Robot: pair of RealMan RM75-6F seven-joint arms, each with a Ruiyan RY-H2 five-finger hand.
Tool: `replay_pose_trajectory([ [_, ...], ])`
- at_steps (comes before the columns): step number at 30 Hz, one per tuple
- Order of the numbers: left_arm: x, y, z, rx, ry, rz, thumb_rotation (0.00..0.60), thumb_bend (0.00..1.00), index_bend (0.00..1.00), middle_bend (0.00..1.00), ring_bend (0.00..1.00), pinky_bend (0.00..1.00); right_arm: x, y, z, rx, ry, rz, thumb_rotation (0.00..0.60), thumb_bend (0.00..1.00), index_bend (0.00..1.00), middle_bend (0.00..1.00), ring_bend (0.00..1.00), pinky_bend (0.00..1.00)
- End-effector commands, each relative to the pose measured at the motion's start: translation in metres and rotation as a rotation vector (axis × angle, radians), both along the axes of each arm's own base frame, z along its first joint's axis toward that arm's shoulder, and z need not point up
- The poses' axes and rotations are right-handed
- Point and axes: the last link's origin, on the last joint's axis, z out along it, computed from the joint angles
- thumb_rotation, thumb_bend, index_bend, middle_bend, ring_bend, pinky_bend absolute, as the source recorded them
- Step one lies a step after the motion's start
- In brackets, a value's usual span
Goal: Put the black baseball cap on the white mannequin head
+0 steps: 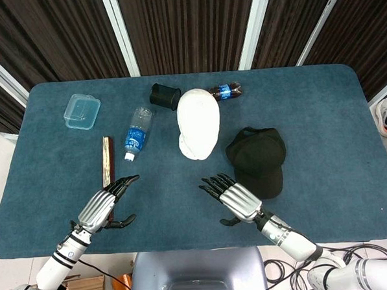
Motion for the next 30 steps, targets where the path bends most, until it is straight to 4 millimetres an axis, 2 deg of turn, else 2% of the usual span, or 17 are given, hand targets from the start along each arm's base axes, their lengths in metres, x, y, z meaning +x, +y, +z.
replay_pose_trajectory([
  [1, 0.001, -0.001, 0.001, 0.007, 0.002, -0.002, 0.600, 0.32, 0.00, 0.14, 0.13, 0.23, 0.000, 0.000, 0.000, 0.000, 0.002, -0.001, 0.600, 0.13, 0.00, 0.00, 0.00, 0.00],
  [5, -0.003, -0.003, 0.004, 0.030, 0.027, -0.004, 0.600, 0.32, 0.00, 0.14, 0.13, 0.23, -0.005, 0.003, 0.006, -0.026, 0.015, 0.003, 0.600, 0.13, 0.00, 0.00, 0.00, 0.00],
  [8, -0.016, -0.009, 0.014, 0.087, 0.108, 0.000, 0.600, 0.30, 0.00, 0.14, 0.12, 0.23, -0.015, 0.008, 0.019, -0.068, 0.039, 0.005, 0.600, 0.13, 0.00, 0.00, 0.00, 0.00],
  [12, -0.050, -0.024, 0.039, 0.292, 0.337, 0.031, 0.600, 0.26, 0.03, 0.14, 0.11, 0.21, -0.042, 0.020, 0.050, -0.179, 0.072, -0.009, 0.600, 0.13, 0.00, 0.00, 0.00, 0.00],
  [14, -0.072, -0.040, 0.051, 0.429, 0.485, 0.054, 0.600, 0.25, 0.04, 0.15, 0.11, 0.21, -0.065, 0.028, 0.068, -0.266, 0.097, -0.030, 0.600, 0.13, 0.00, 0.00, 0.00, 0.00],
  [17, -0.093, -0.065, 0.054, 0.497, 0.573, 0.091, 0.600, 0.24, 0.04, 0.15, 0.11, 0.20, -0.098, 0.041, 0.082, -0.381, 0.122, -0.055, 0.600, 0.13, 0.03, 0.01, 0.00, 0.00],
  [20, -0.105, -0.082, 0.052, 0.495, 0.586, 0.110, 0.600, 0.24, 0.04, 0.15, 0.11, 0.20, -0.129, 0.050, 0.085, -0.464, 0.148, -0.086, 0.600, 0.13, 0.11, 0.06, 0.00, 0.00],
  [24, -0.114, -0.094, 0.047, 0.505, 0.599, 0.093, 0.600, 0.24, 0.04, 0.15, 0.11, 0.20, -0.164, 0.051, 0.078, -0.534, 0.183, -0.134, 0.600, 0.13, 0.22, 0.14, 0.00, 0.00],
  [27, -0.119, -0.099, 0.043, 0.513, 0.612, 0.074, 0.600, 0.25, 0.03, 0.15, 0.11, 0.20, -0.184, 0.050, 0.069, -0.557, 0.221, -0.157, 0.600, 0.13, 0.26, 0.17, 0.00, 0.00],
  [30, -0.124, -0.100, 0.040, 0.516, 0.601, 0.074, 0.600, 0.25, 0.03, 0.15, 0.11, 0.19, -0.192, 0.048, 0.060, -0.570, 0.213, -0.161, 0.600, 0.13, 0.30, 0.19, 0.00, 0.00],
])
